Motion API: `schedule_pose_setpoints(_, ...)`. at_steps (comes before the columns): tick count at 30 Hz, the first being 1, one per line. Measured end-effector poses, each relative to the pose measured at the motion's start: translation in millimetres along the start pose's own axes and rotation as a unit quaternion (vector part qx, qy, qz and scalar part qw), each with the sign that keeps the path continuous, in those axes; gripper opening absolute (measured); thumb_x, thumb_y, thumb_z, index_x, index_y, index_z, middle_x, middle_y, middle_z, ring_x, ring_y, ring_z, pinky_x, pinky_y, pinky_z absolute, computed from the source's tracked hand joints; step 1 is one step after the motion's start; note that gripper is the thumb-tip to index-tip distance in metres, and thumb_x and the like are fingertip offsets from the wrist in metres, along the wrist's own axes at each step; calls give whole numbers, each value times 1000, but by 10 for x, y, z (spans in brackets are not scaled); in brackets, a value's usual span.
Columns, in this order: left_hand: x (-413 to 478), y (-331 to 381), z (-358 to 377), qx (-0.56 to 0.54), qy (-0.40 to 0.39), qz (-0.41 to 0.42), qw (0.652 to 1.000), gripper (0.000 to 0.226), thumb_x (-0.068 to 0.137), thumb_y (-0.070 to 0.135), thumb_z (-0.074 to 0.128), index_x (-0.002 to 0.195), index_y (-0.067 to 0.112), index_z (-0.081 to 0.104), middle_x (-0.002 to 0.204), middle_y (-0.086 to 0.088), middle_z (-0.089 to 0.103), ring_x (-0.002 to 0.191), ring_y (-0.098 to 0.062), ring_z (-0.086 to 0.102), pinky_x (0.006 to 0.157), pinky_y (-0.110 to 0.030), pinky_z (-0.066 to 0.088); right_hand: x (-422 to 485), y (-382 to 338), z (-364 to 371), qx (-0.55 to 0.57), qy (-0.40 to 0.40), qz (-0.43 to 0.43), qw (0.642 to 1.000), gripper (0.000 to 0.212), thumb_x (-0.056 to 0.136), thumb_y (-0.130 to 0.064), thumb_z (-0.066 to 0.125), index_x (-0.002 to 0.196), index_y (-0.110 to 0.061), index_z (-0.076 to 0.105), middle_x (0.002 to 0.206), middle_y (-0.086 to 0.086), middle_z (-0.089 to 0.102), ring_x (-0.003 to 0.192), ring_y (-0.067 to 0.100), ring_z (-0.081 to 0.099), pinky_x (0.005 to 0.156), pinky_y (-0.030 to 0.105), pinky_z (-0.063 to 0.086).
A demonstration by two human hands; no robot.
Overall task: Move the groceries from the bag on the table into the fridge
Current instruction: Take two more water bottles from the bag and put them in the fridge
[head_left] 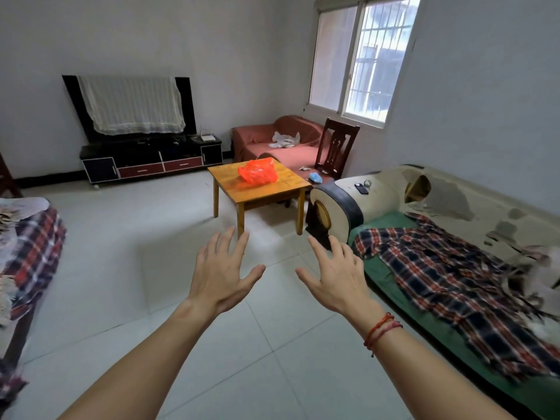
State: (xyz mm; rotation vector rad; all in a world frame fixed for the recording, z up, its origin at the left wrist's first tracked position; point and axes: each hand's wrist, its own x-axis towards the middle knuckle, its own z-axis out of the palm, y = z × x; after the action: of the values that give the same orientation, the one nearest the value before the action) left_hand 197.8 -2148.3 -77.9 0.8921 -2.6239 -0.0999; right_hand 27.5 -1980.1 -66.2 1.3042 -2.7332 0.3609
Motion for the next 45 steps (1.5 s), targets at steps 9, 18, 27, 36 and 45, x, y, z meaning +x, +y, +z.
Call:
schedule_pose_setpoints(9, 1468, -424, 677, -2, -4, -12, 1000, 86, 84, 75, 23, 155, 27, 25, 163, -5, 19, 150, -29, 15, 117, -50, 25, 1659, 138, 523, -3, -17, -18, 1000, 72, 95, -68, 36, 158, -39, 15, 164, 12, 21, 149, 32, 20, 117, 50, 23)
schedule_pose_setpoints(18, 3390, -1087, 1310, 2, -15, -7, 1000, 82, 87, 72, 29, 153, 23, 31, 160, -9, 27, 148, -30, 21, 115, -50, 27, 3711, 87, 1036, -22, -47, -13, 999, 73, 95, -70, 33, 158, -38, 15, 165, 11, 19, 150, 32, 20, 119, 52, 23)
schedule_pose_setpoints(27, 4916, -1489, 1862, 3, -43, -1, 999, 82, 89, 72, 30, 156, 26, 23, 164, -7, 19, 150, -30, 15, 119, -48, 19, 5328, 230, 1352, -15, -62, 3, 998, 74, 95, -70, 33, 158, -39, 12, 165, 11, 18, 150, 34, 20, 120, 54, 23)
schedule_pose_setpoints(36, 6608, -1741, 2607, 8, -54, -12, 998, 84, 87, 75, 24, 155, 25, 24, 163, -6, 20, 149, -29, 16, 118, -48, 22, 7087, 576, 1926, -5, -90, -1, 996, 74, 96, -68, 34, 159, -38, 10, 166, 13, 16, 151, 35, 18, 120, 54, 20)
schedule_pose_setpoints(45, 8430, -2001, 3296, 17, -87, -36, 995, 85, 85, 72, 32, 149, 17, 41, 154, -14, 39, 140, -37, 37, 108, -53, 37, 9086, 840, 2368, -15, -126, -28, 992, 76, 95, -71, 35, 159, -38, 9, 166, 14, 17, 150, 35, 20, 117, 53, 25)
